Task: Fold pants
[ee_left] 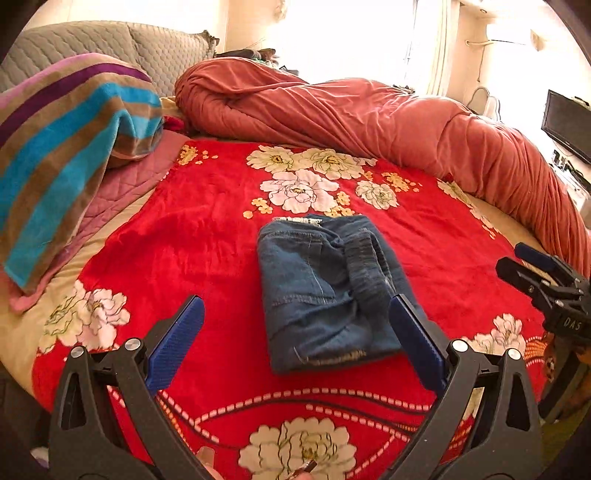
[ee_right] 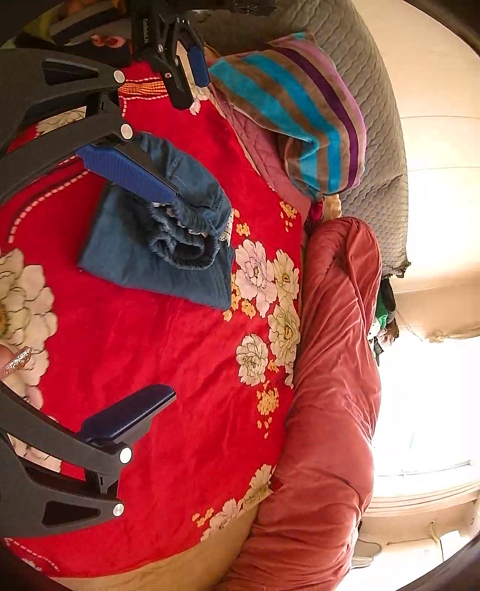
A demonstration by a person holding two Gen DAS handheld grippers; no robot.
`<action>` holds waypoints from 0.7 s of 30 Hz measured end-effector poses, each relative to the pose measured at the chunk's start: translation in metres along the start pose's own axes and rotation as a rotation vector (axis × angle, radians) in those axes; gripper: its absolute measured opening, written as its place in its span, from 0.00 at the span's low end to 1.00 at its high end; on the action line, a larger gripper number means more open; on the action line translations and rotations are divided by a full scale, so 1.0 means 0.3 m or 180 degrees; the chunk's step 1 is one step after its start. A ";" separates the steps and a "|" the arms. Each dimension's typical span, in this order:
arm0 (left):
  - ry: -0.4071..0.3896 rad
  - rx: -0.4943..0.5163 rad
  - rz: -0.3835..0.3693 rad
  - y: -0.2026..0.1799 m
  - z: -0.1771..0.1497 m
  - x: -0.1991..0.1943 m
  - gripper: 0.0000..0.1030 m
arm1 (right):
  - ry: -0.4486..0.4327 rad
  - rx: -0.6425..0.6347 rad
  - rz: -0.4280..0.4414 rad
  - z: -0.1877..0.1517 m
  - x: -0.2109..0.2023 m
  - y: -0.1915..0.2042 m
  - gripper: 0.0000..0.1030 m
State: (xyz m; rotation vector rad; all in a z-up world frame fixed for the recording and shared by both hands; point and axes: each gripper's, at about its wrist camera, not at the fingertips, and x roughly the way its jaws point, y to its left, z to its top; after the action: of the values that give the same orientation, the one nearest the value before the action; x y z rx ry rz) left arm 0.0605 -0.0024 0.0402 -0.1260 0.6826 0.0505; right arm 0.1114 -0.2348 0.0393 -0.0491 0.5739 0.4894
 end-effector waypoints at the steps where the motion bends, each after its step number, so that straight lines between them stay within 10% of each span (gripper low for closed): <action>1: -0.0002 0.0014 -0.0004 -0.003 -0.011 -0.010 0.91 | -0.0006 0.0003 -0.0007 -0.007 -0.014 0.001 0.96; 21: 0.0132 -0.0003 0.0037 -0.007 -0.184 -0.099 0.91 | 0.0071 -0.0001 0.0010 -0.130 -0.127 0.049 0.96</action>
State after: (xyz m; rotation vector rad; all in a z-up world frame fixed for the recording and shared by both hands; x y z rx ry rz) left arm 0.0030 -0.0118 0.0167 -0.1242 0.7247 0.0593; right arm 0.0569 -0.2453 0.0281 -0.0540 0.5959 0.4927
